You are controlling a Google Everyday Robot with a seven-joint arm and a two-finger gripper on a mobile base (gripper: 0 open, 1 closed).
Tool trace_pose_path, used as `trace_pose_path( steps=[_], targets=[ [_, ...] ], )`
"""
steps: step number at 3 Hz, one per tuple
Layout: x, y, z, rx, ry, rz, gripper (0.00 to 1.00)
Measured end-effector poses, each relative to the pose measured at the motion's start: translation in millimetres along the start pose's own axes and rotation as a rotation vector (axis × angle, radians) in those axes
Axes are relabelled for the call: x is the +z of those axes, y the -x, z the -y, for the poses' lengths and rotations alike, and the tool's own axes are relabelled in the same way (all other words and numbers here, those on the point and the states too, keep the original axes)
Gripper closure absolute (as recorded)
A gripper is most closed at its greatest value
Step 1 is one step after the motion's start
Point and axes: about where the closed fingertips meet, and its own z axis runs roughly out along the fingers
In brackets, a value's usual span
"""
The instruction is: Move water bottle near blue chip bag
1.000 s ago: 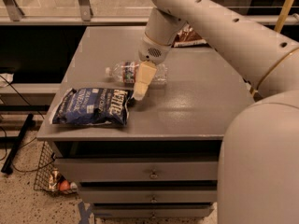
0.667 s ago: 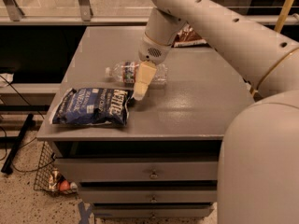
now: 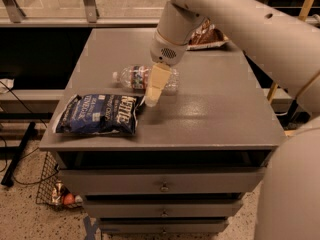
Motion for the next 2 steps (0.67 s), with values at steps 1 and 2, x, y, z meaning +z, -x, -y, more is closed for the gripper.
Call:
trace_pose_path(
  steps=[1, 2],
  targets=[
    [-12.7, -3.5, -4.6, -0.004, -0.037, 0.009, 0.00],
    [-22.5, -8.9, -5.6, 0.000, -0.069, 0.017, 0.00]
  ],
)
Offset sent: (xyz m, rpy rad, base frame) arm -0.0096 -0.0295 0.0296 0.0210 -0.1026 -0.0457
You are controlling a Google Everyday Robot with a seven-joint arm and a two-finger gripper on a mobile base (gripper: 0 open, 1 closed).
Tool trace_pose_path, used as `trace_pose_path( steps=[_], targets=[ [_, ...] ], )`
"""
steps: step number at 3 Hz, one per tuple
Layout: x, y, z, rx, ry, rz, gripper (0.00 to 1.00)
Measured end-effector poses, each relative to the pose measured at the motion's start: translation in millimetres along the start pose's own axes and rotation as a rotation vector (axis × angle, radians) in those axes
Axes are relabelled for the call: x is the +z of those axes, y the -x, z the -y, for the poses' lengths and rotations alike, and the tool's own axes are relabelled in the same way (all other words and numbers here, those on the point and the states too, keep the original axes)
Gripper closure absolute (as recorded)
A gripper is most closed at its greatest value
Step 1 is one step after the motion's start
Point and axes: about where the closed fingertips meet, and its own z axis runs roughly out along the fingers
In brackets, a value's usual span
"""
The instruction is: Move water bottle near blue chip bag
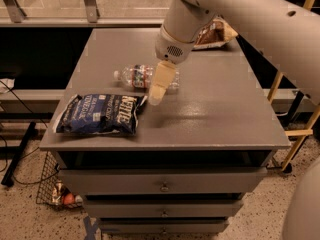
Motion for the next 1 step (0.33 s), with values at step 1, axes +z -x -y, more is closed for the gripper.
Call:
trace_pose_path(
  steps=[1],
  targets=[
    [-12.7, -9.8, 2.2, 0.017, -0.046, 0.007, 0.00]
  ],
)
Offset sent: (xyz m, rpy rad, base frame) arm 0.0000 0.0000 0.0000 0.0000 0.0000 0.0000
